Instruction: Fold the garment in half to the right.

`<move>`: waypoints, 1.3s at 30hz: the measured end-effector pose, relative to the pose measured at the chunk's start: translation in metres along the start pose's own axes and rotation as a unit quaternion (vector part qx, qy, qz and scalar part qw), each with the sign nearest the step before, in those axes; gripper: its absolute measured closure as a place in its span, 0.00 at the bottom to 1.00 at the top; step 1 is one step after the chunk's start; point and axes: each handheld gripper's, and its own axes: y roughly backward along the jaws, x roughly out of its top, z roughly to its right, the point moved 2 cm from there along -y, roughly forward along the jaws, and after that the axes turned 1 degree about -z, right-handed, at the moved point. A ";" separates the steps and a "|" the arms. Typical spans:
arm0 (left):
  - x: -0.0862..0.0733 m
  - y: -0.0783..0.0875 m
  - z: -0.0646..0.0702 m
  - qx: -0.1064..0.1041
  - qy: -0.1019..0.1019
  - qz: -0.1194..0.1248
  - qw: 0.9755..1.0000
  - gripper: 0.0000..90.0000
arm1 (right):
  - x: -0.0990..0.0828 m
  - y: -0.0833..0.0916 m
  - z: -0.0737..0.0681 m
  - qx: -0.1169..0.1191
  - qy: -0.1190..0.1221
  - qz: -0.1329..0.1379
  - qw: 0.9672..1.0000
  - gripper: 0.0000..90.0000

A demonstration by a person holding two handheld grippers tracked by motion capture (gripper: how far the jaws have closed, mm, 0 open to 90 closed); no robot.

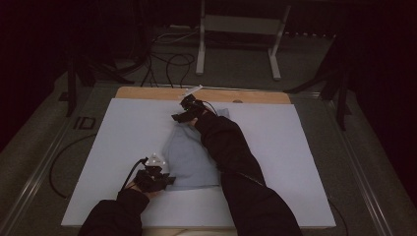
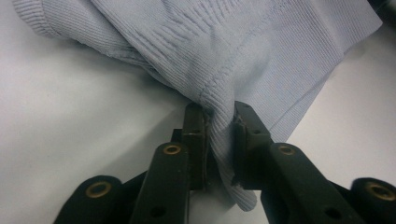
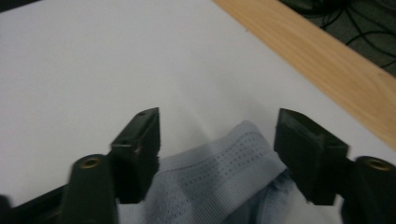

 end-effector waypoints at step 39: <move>0.005 0.005 0.006 -0.006 -0.013 0.000 1.000 0.93 | 0.001 -0.010 -0.002 -0.045 0.040 -0.086 0.995 0.96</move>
